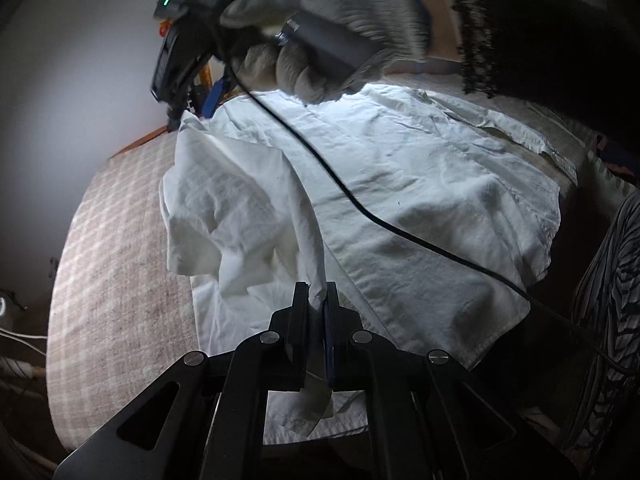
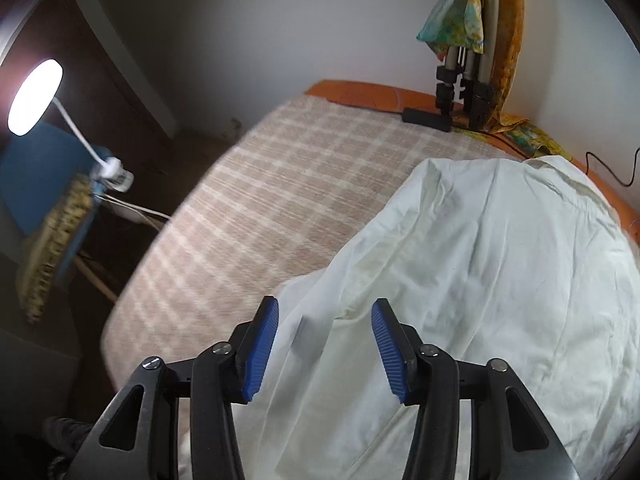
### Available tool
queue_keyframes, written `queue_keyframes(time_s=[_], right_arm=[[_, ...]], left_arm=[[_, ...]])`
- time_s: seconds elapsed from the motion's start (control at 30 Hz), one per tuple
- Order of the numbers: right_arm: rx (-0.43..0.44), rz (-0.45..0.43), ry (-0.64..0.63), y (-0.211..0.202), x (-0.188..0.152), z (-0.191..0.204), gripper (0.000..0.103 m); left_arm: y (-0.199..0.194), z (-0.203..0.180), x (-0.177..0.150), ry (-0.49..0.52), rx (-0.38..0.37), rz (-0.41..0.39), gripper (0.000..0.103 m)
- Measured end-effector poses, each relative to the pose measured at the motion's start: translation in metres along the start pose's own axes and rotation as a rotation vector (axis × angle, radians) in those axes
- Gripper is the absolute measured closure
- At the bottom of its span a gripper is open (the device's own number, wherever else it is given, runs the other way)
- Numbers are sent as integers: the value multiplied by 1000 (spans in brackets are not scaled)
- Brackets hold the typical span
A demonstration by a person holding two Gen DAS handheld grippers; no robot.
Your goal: Fold small clothes
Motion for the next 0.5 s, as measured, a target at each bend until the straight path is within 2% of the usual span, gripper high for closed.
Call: queue_keyframes(time_s=[0.03,0.13,0.17,0.2,0.27,0.3,0.33,0.37,0.4,0.5], right_arm=[[-24,15,1,7,0,-3,82],[-65,24,23,16,-3,-21,97],[-81,18,28,14,-4,-28,97],[-108,12,35,14,-4,-37,97],[-199,1,43,14,-5,-59,97],[-237,2,54,12,-6,-70,91],[-244,5,69,10,-7,-79,77],[-225,-1,80,5,-9,-83,71],[-201,-11,89,-1,-11,-86,67],[-167,-50,91,-30,-22,-91,68]], left_arm=[[-1,0,-1,4,0,0,98],[-1,-4,-1,19,-3,0,98],[-2,-6,-1,25,-1,1,97],[-3,-8,-1,30,-6,5,96],[-4,-14,-2,35,-37,18,87],[-7,-18,-2,31,-57,18,75],[-12,-21,-2,27,-79,10,61],[-19,-23,-2,22,-93,-6,55],[-27,-24,-2,12,-107,-28,50],[-52,-22,-1,-36,-169,-104,50]])
Point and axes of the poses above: each gripper's, at about its wrist camera, not at the fingertips, and y roughly the way its jaws point, z to its left, x to its top, the point moved 9 cm from there along y, roughly the way its jaws point, and after that the axes turned 13 degrees about y, right-handed, at the moved point
